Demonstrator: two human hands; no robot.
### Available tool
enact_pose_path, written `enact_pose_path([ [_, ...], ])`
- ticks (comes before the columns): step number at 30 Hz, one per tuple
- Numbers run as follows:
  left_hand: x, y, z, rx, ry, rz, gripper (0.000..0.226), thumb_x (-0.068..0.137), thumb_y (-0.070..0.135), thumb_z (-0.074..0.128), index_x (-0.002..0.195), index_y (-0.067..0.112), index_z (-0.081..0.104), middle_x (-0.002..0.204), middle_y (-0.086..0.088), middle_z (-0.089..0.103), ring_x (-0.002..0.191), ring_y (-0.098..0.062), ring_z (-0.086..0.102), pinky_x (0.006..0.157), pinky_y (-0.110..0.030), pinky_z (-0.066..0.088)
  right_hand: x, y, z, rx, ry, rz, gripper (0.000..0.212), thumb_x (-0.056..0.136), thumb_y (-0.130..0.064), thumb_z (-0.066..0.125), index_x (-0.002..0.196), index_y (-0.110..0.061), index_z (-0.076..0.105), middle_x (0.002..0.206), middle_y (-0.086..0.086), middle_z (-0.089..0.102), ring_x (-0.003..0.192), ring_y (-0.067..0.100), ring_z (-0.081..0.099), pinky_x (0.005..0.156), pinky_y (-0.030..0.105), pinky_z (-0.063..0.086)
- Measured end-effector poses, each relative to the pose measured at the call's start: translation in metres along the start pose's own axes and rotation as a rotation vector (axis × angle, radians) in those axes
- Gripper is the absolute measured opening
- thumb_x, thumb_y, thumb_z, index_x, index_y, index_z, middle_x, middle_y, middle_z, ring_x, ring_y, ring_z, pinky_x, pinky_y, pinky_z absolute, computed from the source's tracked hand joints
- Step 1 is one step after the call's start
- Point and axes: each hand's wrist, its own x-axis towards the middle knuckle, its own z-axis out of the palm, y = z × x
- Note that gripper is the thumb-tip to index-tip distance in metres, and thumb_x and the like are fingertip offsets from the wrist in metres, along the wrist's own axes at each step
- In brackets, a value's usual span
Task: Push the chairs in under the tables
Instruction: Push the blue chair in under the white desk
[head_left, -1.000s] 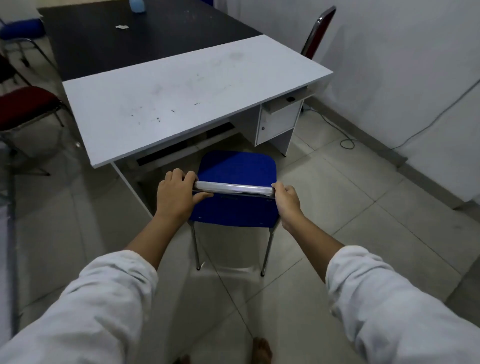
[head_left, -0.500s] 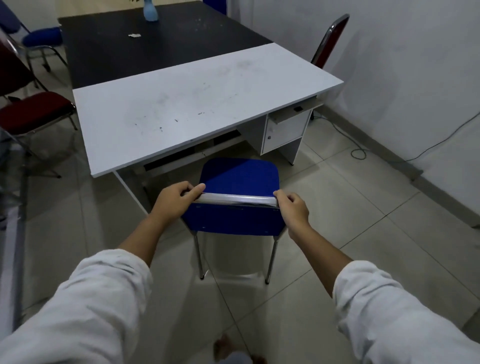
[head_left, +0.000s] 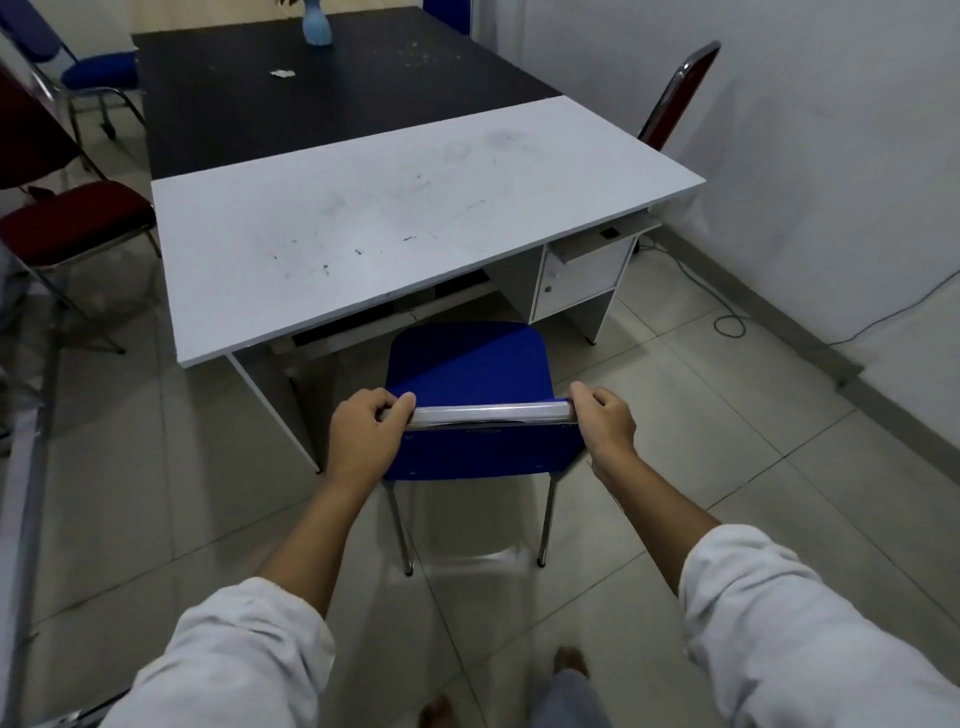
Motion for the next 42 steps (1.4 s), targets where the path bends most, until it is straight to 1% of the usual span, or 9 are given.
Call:
enact_pose_path([
  [9, 0.016, 0.020, 0.039, -0.087, 0.225, -0.146, 0.023, 0.086, 0.016, 0.058, 0.067, 0.004, 0.063, 0.071, -0.011, 0.062, 0.073, -0.027, 0.058, 0.066, -0.043, 0.048, 0.065, -0.028, -0.009, -0.072, -0.188, -0.054, 0.028, 0.088, -0.031, 0.054, 0.095, -0.005, 0.063, 0.088, 0.004, 0.062, 0.079, 0.014, 0.057, 0.057, 0.023, 0.043],
  [15, 0.031, 0.042, 0.074, -0.119, 0.353, -0.206, 0.024, 0.085, 0.022, 0.057, 0.064, 0.011, 0.062, 0.070, -0.004, 0.059, 0.072, -0.023, 0.057, 0.064, -0.039, 0.047, 0.118, -0.055, -0.013, -0.113, -0.271, -0.109, 0.019, 0.089, -0.027, 0.053, 0.079, -0.011, 0.058, 0.073, -0.002, 0.056, 0.070, 0.012, 0.052, 0.055, 0.024, 0.038],
  [18, 0.044, 0.050, 0.094, -0.098, 0.435, -0.339, 0.023, 0.078, 0.045, 0.054, 0.069, 0.026, 0.064, 0.089, 0.000, 0.062, 0.090, -0.022, 0.057, 0.078, -0.045, 0.053, 0.146, -0.070, -0.013, -0.133, -0.319, -0.138, 0.021, 0.089, -0.027, 0.053, 0.075, -0.012, 0.057, 0.071, -0.002, 0.055, 0.068, 0.011, 0.050, 0.054, 0.024, 0.036],
  [21, 0.054, 0.065, 0.113, -0.286, 0.488, -0.586, 0.031, 0.075, 0.049, 0.065, 0.095, 0.027, 0.060, 0.119, -0.002, 0.050, 0.105, -0.020, 0.052, 0.086, -0.041, 0.052, 0.171, -0.085, -0.017, -0.172, -0.343, -0.157, 0.022, 0.089, -0.028, 0.052, 0.083, -0.009, 0.061, 0.074, -0.001, 0.057, 0.069, 0.012, 0.051, 0.055, 0.025, 0.038],
  [24, 0.065, 0.080, 0.125, -0.509, 0.522, -0.610, 0.023, 0.078, 0.040, 0.069, 0.092, 0.026, 0.056, 0.109, -0.001, 0.057, 0.092, -0.018, 0.059, 0.075, -0.035, 0.055, 0.192, -0.093, -0.022, -0.196, -0.385, -0.157, 0.021, 0.089, -0.031, 0.052, 0.080, -0.014, 0.060, 0.077, 0.000, 0.058, 0.073, 0.014, 0.052, 0.058, 0.026, 0.040],
  [29, 0.081, 0.077, 0.123, -0.481, 0.633, -0.608, 0.014, 0.083, 0.028, 0.061, 0.072, 0.022, 0.055, 0.080, 0.003, 0.058, 0.075, -0.015, 0.053, 0.059, -0.027, 0.043, 0.197, -0.088, -0.019, -0.171, -0.437, -0.158, 0.024, 0.089, -0.034, 0.053, 0.083, -0.012, 0.061, 0.082, 0.002, 0.059, 0.073, 0.013, 0.053, 0.057, 0.026, 0.040],
  [34, 0.099, 0.061, 0.100, -0.456, 0.608, -0.595, 0.018, 0.083, 0.028, 0.059, 0.068, 0.019, 0.055, 0.076, 0.003, 0.056, 0.075, -0.015, 0.051, 0.067, -0.032, 0.045, 0.185, -0.086, -0.002, -0.102, -0.447, -0.142, 0.033, 0.090, -0.035, 0.053, 0.097, -0.003, 0.062, 0.090, 0.009, 0.063, 0.080, 0.018, 0.057, 0.064, 0.028, 0.042],
  [38, 0.118, 0.045, 0.075, -0.425, 0.571, -0.587, 0.018, 0.081, 0.029, 0.059, 0.066, 0.018, 0.056, 0.073, 0.002, 0.056, 0.076, -0.017, 0.051, 0.070, -0.037, 0.044, 0.176, -0.087, 0.020, -0.082, -0.449, -0.127, 0.034, 0.089, -0.036, 0.053, 0.094, -0.003, 0.060, 0.087, 0.010, 0.059, 0.078, 0.020, 0.052, 0.065, 0.031, 0.039],
  [42, 0.142, 0.029, 0.044, -0.403, 0.508, -0.562, 0.019, 0.083, 0.027, 0.060, 0.067, 0.017, 0.057, 0.072, 0.002, 0.054, 0.074, -0.014, 0.048, 0.064, -0.029, 0.038, 0.168, -0.091, 0.049, -0.063, -0.482, -0.111, 0.027, 0.090, -0.036, 0.052, 0.086, -0.010, 0.056, 0.085, 0.008, 0.056, 0.077, 0.020, 0.051, 0.062, 0.031, 0.037],
])
